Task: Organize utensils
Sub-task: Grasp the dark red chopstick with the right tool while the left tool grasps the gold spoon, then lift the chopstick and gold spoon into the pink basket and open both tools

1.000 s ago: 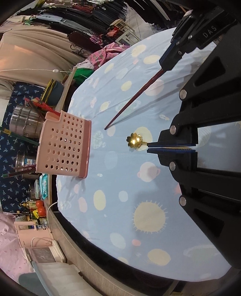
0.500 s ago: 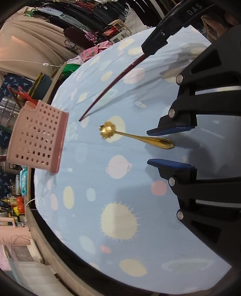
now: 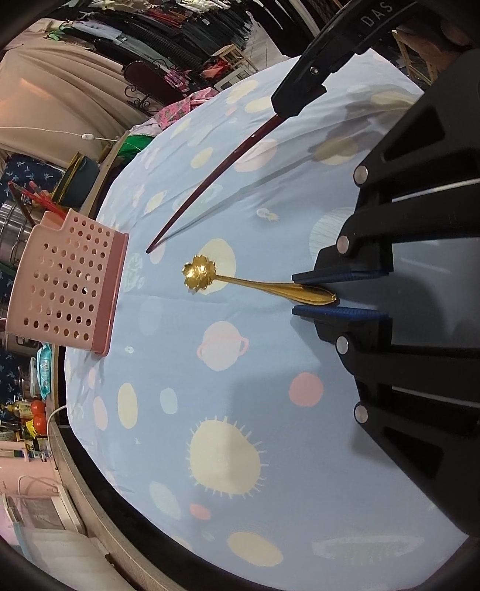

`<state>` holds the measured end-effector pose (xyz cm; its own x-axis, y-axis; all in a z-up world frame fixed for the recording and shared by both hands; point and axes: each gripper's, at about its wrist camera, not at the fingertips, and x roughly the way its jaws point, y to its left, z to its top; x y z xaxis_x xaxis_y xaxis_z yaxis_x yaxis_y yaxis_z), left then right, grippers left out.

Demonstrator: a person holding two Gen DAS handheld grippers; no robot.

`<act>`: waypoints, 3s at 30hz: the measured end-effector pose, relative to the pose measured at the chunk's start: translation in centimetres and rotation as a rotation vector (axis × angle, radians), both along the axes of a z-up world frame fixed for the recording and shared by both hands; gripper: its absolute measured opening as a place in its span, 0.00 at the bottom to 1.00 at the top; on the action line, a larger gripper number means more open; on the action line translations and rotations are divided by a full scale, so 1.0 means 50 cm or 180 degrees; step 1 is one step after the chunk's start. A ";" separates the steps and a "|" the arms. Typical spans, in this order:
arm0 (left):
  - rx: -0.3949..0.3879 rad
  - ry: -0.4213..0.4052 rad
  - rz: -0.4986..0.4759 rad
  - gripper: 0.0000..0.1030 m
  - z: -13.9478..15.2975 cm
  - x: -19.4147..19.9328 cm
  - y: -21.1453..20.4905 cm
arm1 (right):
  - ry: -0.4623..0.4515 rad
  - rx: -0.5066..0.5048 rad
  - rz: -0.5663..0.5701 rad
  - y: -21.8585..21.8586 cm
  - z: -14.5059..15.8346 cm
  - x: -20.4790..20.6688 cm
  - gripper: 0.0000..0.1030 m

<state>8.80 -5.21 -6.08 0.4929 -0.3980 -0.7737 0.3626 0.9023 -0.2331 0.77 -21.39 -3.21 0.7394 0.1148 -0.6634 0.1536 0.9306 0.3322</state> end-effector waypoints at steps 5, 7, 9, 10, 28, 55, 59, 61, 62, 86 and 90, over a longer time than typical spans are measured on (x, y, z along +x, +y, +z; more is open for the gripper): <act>-0.0040 -0.0049 0.0007 0.10 0.030 -0.003 0.008 | -0.0013 -0.0011 0.0001 0.001 0.003 -0.004 0.07; -0.0070 -0.0107 0.0016 0.10 0.051 -0.003 0.012 | -0.0034 -0.0013 0.0000 0.000 0.009 -0.006 0.07; -0.0105 -0.0165 0.0029 0.09 0.072 -0.003 0.016 | -0.0061 -0.0012 -0.0004 -0.002 0.016 -0.007 0.07; -0.0130 -0.0199 0.0035 0.09 0.084 -0.001 0.018 | -0.0081 -0.0006 -0.0007 -0.003 0.022 -0.007 0.07; -0.0104 -0.0574 0.0047 0.01 0.233 0.058 0.032 | -0.0545 0.0092 -0.0081 -0.053 0.157 0.014 0.07; 0.0013 -0.1339 0.0124 0.01 0.508 0.330 -0.021 | -0.1627 -0.0419 -0.0414 -0.195 0.517 0.307 0.06; 0.0043 -0.1391 0.0168 0.01 0.522 0.377 -0.040 | -0.1680 -0.0419 -0.0470 -0.212 0.541 0.369 0.06; 0.0094 -0.1378 0.0177 0.01 0.516 0.400 -0.055 | -0.1682 -0.0431 -0.0470 -0.209 0.543 0.391 0.07; 0.0112 -0.1365 0.0177 0.01 0.511 0.409 -0.060 | -0.1679 -0.0438 -0.0467 -0.209 0.541 0.408 0.06; 0.0149 -0.1117 0.0281 0.09 0.416 0.500 -0.083 | -0.1139 -0.0634 -0.0252 -0.166 0.412 0.560 0.24; 0.0150 -0.1177 0.0313 0.18 0.424 0.491 -0.080 | -0.1147 -0.0695 -0.0253 -0.160 0.409 0.551 0.29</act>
